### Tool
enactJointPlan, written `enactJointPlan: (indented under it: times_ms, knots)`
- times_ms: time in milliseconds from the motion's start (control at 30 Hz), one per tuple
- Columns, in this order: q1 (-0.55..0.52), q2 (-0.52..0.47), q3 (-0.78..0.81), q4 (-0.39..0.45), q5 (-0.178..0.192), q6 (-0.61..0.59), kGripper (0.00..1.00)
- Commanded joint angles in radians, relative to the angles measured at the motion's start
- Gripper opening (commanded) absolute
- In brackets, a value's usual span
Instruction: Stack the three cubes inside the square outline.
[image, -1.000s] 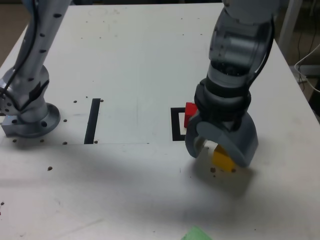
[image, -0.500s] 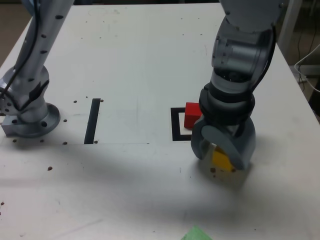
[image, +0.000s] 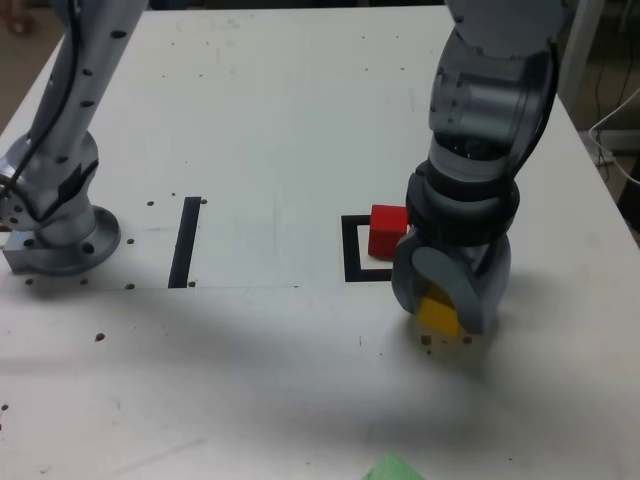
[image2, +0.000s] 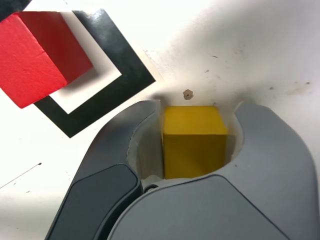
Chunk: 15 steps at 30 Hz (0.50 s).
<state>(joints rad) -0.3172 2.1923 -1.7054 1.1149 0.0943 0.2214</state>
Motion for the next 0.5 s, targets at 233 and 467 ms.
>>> enactJointPlan:
  times_ms: [233, 467]
  knots:
    - [-0.003, -0.018, -0.017, 0.016, -0.021, 0.023, 0.28]
    - [0.011, -0.113, -0.064, 0.13, 0.019, 0.027, 0.28]
